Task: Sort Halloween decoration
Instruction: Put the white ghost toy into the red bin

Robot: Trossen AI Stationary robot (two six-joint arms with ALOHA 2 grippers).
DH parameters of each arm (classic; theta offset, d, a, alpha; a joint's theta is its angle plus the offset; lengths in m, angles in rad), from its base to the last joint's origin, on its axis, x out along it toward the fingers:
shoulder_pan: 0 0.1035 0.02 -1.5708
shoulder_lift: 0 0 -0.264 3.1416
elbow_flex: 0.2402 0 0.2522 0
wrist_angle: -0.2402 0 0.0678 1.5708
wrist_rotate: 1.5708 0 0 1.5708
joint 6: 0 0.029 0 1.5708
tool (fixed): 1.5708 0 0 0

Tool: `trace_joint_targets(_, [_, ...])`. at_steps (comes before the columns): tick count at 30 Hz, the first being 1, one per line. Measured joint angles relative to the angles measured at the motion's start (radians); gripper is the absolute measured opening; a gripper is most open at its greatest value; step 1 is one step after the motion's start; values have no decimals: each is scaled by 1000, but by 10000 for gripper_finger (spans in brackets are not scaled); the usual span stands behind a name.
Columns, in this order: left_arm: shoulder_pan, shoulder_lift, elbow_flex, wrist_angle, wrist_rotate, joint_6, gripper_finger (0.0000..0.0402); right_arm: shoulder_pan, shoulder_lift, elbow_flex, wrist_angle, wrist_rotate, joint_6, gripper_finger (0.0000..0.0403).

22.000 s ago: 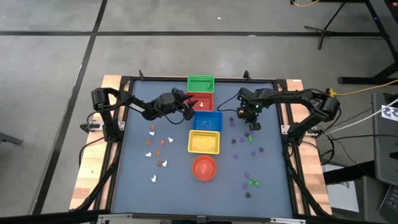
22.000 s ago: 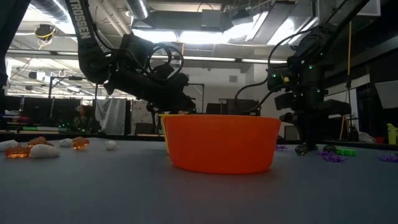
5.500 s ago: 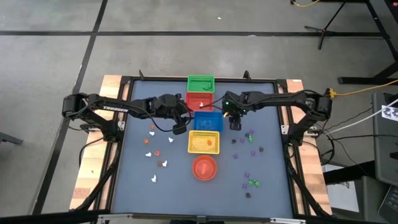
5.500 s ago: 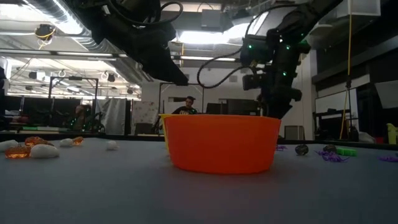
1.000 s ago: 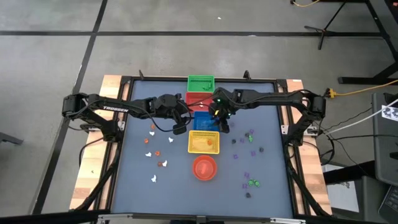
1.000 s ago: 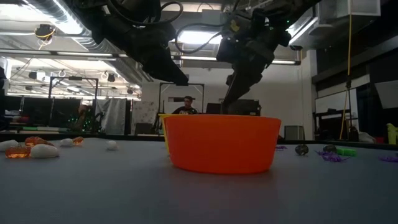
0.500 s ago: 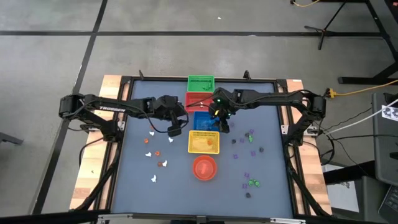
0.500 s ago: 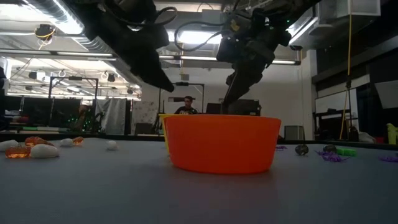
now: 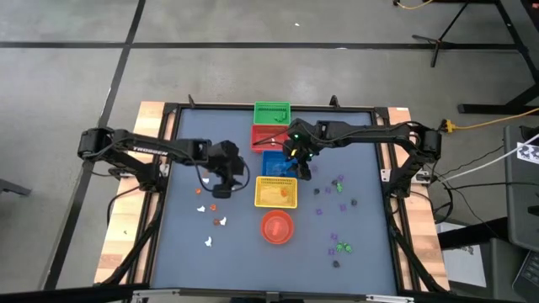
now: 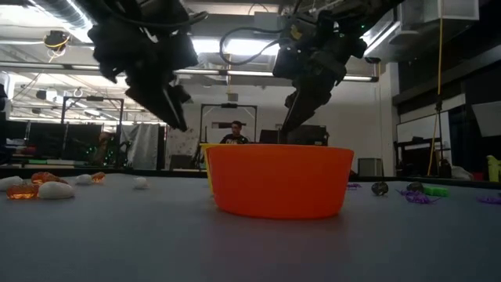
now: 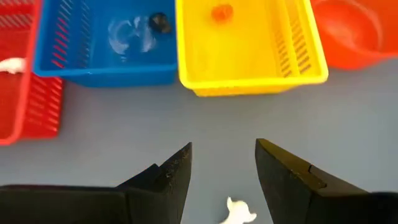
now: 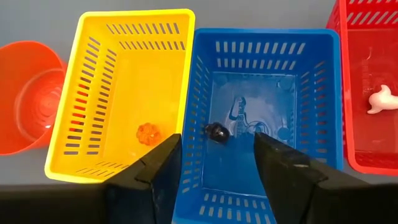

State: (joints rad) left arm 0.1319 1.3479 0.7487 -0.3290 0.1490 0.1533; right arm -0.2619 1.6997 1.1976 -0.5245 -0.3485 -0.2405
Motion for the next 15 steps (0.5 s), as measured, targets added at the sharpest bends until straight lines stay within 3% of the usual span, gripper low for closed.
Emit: trace_joint_targets(15, [-43, 0, -165, 53, -1, 17, 160, 0, 0, 0, 0, 0, 0, 198])
